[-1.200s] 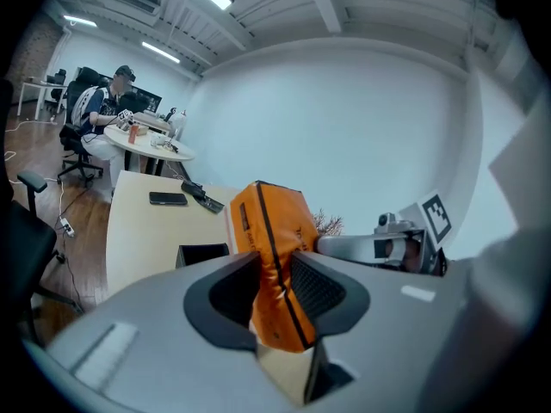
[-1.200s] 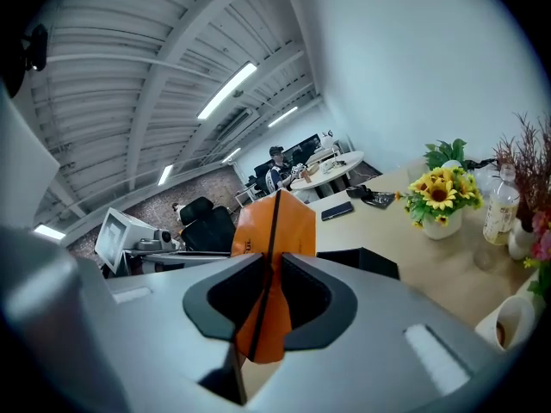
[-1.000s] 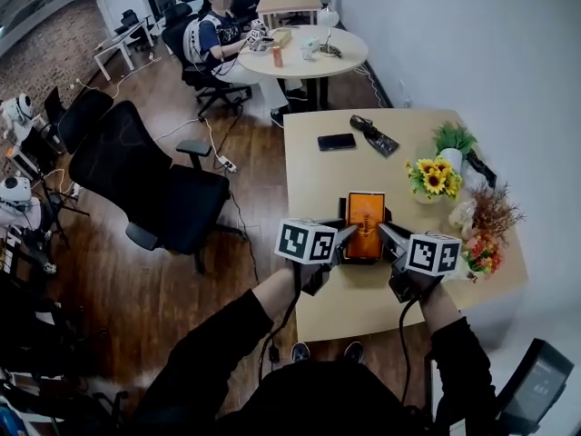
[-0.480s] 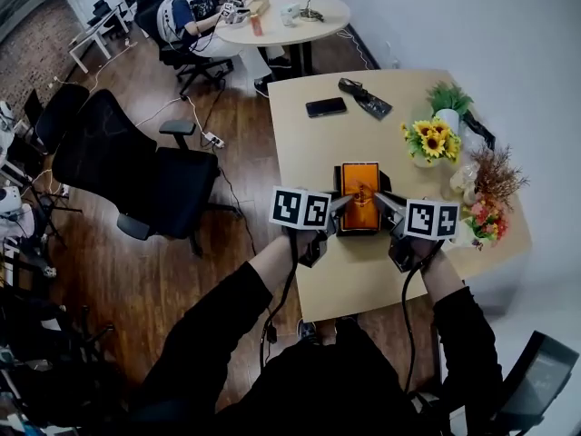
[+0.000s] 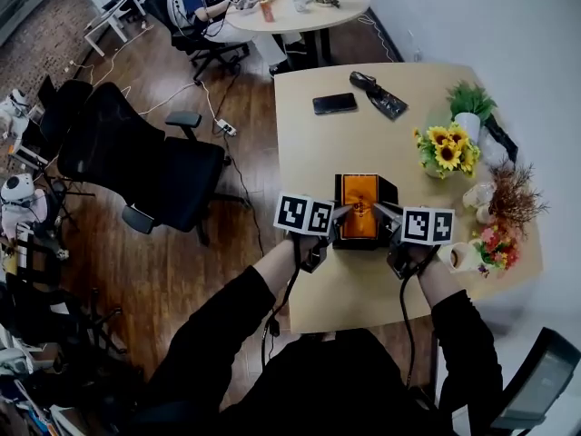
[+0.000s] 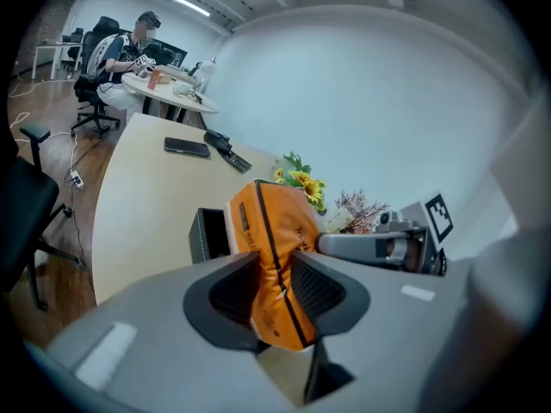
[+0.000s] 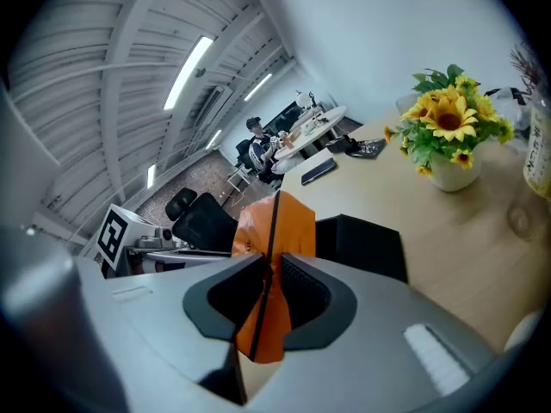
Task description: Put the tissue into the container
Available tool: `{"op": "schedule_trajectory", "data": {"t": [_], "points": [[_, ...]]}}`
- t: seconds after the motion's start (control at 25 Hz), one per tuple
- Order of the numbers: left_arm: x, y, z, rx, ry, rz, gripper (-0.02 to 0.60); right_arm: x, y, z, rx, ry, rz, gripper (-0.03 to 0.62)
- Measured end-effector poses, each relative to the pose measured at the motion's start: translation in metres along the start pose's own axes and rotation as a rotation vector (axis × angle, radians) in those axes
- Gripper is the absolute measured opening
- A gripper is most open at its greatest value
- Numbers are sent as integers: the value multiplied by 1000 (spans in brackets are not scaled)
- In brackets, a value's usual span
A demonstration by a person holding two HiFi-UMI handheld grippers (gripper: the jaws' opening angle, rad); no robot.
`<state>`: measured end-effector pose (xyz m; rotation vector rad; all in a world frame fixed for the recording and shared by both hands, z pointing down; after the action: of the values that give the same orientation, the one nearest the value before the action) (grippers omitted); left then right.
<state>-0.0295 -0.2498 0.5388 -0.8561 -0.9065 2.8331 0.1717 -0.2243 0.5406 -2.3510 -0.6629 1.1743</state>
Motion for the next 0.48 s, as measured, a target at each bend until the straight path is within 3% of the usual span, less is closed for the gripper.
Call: {"op": "schedule_trajectory", "data": {"t": [0.48], "points": [[-23, -11, 29, 48, 84, 95, 96, -37, -13, -23, -13, -9, 98, 64]]}}
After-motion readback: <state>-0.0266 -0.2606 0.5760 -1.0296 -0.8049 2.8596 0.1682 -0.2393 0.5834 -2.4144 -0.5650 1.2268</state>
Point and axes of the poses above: the fingertips, and each gripper's own axes: x backward along the fingers, z to its left, y out of its top, the point moved 10 cm from there along x, backward along the fingers, and after that the axes turned 9 degrees about -y, right-handed, at the moved point
